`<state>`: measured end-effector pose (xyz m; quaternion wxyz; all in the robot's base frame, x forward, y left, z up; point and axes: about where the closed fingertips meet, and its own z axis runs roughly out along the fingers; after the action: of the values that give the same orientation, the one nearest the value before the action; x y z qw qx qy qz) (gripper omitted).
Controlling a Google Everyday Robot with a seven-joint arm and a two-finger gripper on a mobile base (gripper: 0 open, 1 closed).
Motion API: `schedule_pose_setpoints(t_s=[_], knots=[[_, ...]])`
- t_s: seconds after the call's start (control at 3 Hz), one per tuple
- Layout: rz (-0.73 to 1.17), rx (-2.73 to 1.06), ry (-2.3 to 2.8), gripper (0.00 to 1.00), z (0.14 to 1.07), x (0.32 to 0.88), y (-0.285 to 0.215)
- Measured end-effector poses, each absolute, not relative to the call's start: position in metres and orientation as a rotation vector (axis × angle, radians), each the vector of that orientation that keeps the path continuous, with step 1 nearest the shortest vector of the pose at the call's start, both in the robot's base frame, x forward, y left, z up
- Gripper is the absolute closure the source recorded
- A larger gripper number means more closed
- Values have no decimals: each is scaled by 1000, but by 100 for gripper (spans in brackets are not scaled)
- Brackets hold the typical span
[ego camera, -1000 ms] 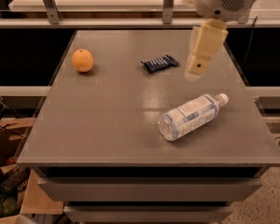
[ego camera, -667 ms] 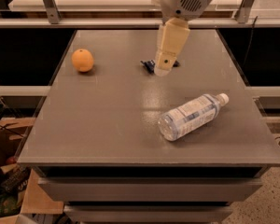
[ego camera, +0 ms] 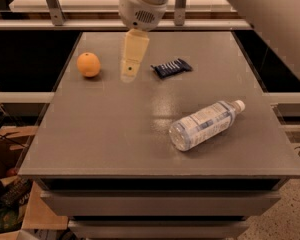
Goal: Pick orange
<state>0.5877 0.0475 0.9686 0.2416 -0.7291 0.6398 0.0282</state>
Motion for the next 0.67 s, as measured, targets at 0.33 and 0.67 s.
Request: schedule_pose_setpoints(t_s=[0.33, 0.67], knots=[[130, -2010, 1740, 0, 952, 607, 80], [176, -2031, 1720, 0, 941, 623, 111]])
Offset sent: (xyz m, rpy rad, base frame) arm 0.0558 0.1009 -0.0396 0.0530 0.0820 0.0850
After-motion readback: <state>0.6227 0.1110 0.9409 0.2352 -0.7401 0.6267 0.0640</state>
